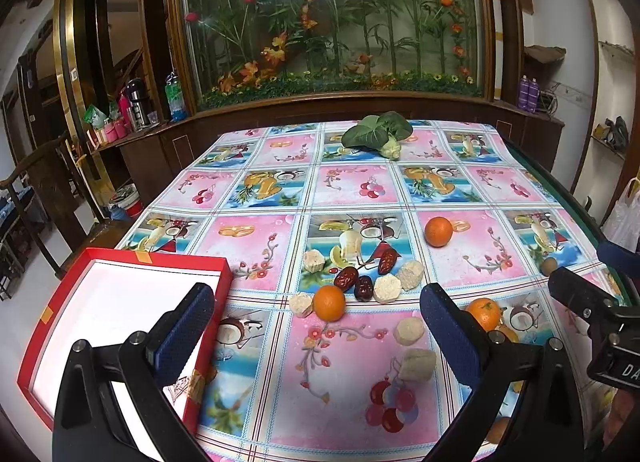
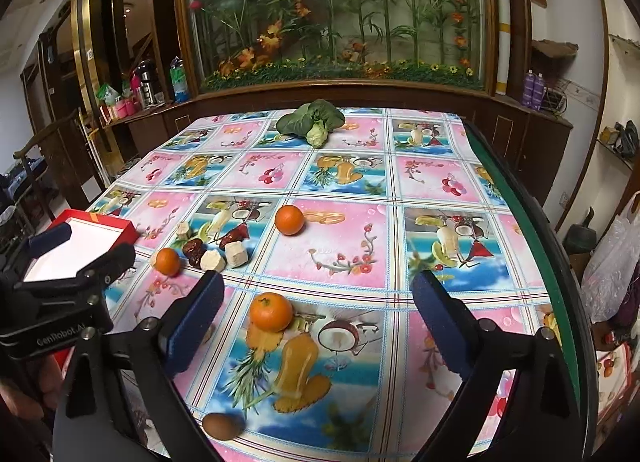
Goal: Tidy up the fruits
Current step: 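Grasp an orange with the right gripper while the left gripper grasps another orange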
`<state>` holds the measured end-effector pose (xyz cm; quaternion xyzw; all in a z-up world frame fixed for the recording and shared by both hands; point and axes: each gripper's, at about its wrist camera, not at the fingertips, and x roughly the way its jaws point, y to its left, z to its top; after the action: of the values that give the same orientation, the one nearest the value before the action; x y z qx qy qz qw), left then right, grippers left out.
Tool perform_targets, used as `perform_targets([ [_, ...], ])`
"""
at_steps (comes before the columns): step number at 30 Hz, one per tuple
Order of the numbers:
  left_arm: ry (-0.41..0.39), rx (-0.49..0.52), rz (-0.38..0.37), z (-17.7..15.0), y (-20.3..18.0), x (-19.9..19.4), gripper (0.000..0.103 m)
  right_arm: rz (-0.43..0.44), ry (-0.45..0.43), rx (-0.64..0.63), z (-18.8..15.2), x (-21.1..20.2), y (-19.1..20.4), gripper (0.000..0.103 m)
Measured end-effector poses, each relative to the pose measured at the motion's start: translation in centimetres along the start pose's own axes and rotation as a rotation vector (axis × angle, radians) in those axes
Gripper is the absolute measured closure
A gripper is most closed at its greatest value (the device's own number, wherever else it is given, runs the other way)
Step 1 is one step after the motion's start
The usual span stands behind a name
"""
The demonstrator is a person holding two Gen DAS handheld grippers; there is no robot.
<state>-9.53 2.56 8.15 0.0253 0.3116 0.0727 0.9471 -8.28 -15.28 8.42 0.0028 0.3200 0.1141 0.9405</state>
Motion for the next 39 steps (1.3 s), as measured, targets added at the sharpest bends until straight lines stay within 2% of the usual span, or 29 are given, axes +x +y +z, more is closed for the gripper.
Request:
perform_targets([
  [2,-0.002,0.000,-0.007,-0.1,0.1,-0.1,0.001,0.009,0.011,-0.017,-0.2,0.0,0.2,0.010],
  [6,0.011,-0.008,-0.029,-0.5,1.1,-0.2,0.001,0.052,0.050,-0.053,-0.9,0.6,0.8,0.021],
  [9,0.017,-0.022,-0.026,-1.4,2.8,-0.2,0.001,0.086,0.115,-0.114,-1.7,2.0,1.8,0.034],
  [14,0.016,-0.025,0.014,-2.3,4.9,-0.2,0.001,0.122,0.152,-0.140,-2.2,3.4,2.6,0.039],
  [20,0.056,-0.020,-0.022,-2.9,5.3,0.4,0.001,0.148,0.195,-0.136,-1.8,5.2,2.9,0.041],
  [24,0.080,-0.016,-0.012,-2.5,5.2,1.4,0.001,0.151,0.253,-0.142,-1.6,7.3,2.9,0.049],
  [30,0.163,0.021,-0.033,-1.8,3.7,4.3,0.001,0.178,0.307,-0.116,-2.0,9.3,2.5,0.062],
  [33,0.184,0.056,-0.053,-1.6,2.8,5.7,0.006,0.197,0.295,-0.123,-2.2,9.4,2.5,0.065],
  [37,0.201,0.112,-0.092,-1.1,1.7,6.9,0.021,0.226,0.284,-0.111,-2.3,9.3,2.1,0.065],
  [39,0.218,0.142,-0.114,-0.9,1.3,7.6,0.026,0.240,0.287,-0.097,-2.2,9.4,1.8,0.065],
])
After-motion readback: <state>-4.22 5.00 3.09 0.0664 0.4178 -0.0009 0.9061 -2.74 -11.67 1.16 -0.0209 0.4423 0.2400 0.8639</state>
